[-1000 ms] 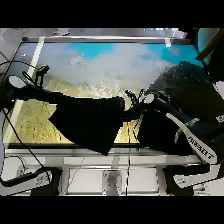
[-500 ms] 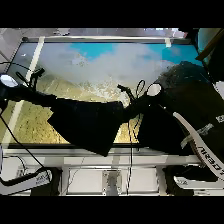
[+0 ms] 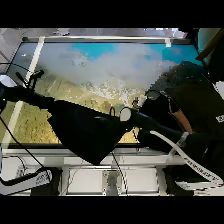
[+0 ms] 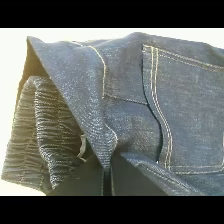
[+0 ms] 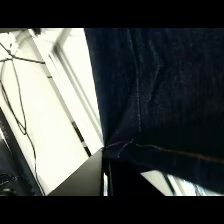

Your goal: Fold the clothes and pants, and hang the long-sleeved shirts on hangers.

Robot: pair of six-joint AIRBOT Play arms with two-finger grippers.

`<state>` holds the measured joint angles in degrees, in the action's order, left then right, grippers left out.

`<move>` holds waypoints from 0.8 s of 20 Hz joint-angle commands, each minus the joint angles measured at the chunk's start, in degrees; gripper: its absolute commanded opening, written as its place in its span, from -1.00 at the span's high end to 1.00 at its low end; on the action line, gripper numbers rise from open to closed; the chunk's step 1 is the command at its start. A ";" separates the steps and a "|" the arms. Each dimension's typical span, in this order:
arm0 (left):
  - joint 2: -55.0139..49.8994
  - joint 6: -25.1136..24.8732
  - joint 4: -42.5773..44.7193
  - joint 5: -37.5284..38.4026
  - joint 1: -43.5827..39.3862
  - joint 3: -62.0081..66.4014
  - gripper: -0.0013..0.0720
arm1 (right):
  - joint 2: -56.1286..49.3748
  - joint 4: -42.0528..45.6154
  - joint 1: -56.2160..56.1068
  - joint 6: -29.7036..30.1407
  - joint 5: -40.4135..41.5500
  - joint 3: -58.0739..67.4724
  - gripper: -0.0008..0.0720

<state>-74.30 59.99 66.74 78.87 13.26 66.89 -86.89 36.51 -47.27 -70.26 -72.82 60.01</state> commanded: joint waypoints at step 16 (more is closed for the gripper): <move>1.53 0.83 7.63 -0.57 1.49 0.02 -0.95 | 3.21 11.63 0.26 -4.81 -8.35 6.75 -0.08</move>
<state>-74.85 60.03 71.46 78.08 14.11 66.85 -89.19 39.70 -49.93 -71.31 -76.09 65.60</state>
